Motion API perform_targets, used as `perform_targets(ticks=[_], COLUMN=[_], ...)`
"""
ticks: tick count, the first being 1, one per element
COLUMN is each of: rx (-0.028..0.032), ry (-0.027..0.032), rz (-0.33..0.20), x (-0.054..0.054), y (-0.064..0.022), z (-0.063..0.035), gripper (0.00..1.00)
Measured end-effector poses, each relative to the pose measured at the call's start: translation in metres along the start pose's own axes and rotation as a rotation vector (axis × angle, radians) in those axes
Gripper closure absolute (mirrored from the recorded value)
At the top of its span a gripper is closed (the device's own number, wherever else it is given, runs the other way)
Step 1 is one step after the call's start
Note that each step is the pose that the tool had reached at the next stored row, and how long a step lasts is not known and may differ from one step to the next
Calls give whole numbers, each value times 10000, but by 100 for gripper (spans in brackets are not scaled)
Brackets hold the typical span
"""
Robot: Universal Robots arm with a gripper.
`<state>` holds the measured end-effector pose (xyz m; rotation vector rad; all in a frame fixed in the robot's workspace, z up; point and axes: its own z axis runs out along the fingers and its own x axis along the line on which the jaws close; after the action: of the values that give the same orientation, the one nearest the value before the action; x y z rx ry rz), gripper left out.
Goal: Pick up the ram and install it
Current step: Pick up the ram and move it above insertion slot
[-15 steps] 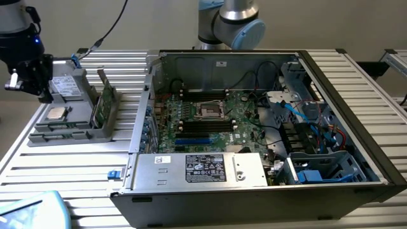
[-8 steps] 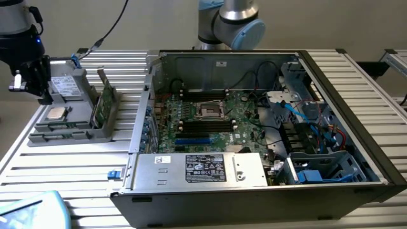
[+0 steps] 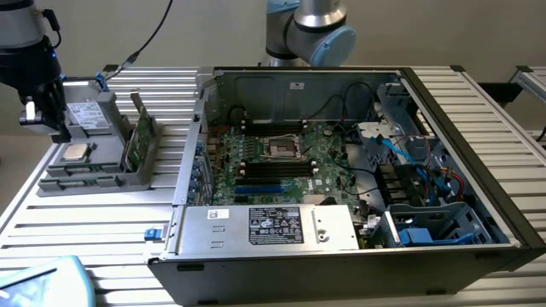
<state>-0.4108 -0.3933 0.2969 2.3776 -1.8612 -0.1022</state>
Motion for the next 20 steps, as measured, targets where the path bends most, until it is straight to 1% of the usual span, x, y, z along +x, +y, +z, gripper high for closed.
perform_targets(ticks=[3,4,18,20], rx=[9,10,12,12], ry=[73,89,94,94], rz=[-529,-643,-672,-672], x=[-1,-3,-3,-3], y=[-3,0,1,1], z=[30,36,38,37], gripper=[89,89,89,88])
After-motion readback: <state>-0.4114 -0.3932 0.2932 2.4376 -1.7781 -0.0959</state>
